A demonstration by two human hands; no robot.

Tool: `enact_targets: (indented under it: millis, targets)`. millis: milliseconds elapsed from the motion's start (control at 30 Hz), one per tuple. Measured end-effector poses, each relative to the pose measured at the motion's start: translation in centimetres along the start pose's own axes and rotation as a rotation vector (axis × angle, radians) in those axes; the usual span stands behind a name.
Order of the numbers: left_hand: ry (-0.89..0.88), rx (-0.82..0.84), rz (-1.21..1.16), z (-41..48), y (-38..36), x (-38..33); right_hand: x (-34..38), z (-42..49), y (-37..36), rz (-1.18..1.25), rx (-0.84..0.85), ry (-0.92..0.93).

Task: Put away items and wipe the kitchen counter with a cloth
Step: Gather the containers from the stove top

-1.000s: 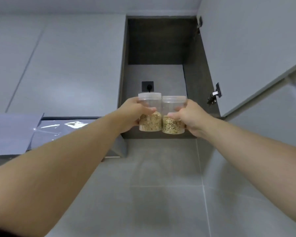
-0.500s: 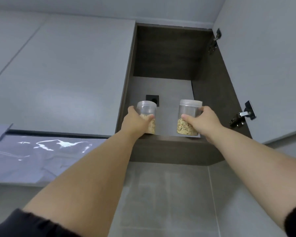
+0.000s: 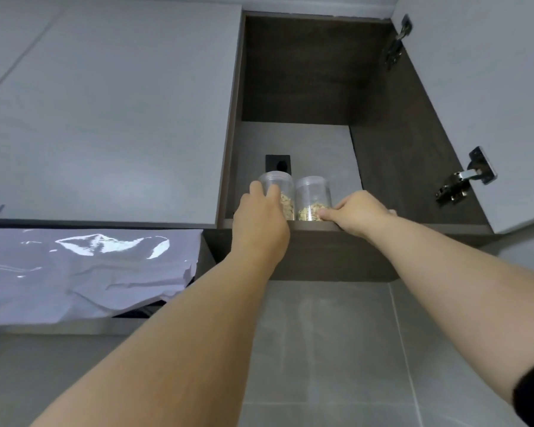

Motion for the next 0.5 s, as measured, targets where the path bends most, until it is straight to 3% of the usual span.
enact_targets:
  millis: [233, 500]
  targets:
    - [-0.068, 0.061, 0.143, -1.0, 0.0, 0.0, 1.7, -2.6, 0.6, -0.022, 0.059, 0.099]
    - [-0.051, 0.084, 0.185, -3.8, -0.3, 1.4, 5.4, -6.4, 0.8, 0.21, 0.11, 0.244]
Point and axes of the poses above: each hand's wrist, its own z-axis towards the middle knuckle, its own y-axis out of the back of the hand, x = y × z, the point moved 9 cm from there along z, towards the middle knuckle, and after that the axes turned 8 degrees about -z, right-handed, at the moved point
